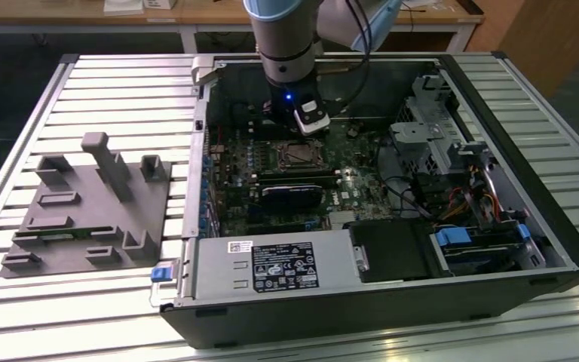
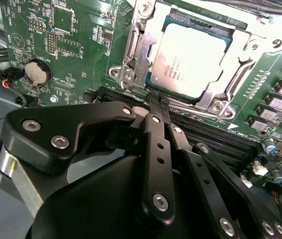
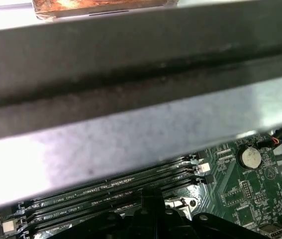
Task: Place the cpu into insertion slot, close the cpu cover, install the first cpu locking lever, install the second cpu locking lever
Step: 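Install the first cpu locking lever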
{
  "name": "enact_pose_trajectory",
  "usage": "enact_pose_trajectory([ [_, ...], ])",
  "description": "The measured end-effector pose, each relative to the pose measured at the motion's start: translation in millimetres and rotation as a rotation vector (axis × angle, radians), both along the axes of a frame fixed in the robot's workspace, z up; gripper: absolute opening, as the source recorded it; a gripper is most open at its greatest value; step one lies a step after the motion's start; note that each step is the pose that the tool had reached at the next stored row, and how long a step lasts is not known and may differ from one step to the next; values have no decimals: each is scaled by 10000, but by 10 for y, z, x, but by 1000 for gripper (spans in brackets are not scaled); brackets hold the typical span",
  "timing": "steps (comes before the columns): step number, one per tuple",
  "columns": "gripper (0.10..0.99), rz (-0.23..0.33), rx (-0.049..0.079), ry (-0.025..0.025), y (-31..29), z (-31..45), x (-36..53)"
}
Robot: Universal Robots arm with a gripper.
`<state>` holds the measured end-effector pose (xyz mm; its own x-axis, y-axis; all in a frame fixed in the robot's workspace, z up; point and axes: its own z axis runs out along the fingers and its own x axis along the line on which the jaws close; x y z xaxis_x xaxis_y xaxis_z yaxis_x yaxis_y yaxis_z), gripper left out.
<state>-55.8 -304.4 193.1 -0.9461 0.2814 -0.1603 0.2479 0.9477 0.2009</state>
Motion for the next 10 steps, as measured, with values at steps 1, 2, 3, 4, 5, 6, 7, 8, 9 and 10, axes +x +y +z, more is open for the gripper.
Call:
enact_pose_trajectory([
  [1, 106, -1, 1, -1, 0, -1, 0],
  [2, 106, -1, 1, -1, 0, -1, 0],
  [3, 106, -2, 2, -2, 0, -1, 0],
  [4, 106, -2, 1, -1, 0, 0, 0],
  [5, 106, -1, 3, -2, 0, 3, 0],
  [6, 106, -2, 11, -8, 2, 10, 1],
  [7, 106, -2, 11, -9, 2, 25, 2],
  [8, 106, -3, 5, -4, 1, 42, 1],
  [9, 106, -3, 2, -1, 0, 55, 1],
  [10, 106, -3, 4, -2, 1, 63, 2],
])
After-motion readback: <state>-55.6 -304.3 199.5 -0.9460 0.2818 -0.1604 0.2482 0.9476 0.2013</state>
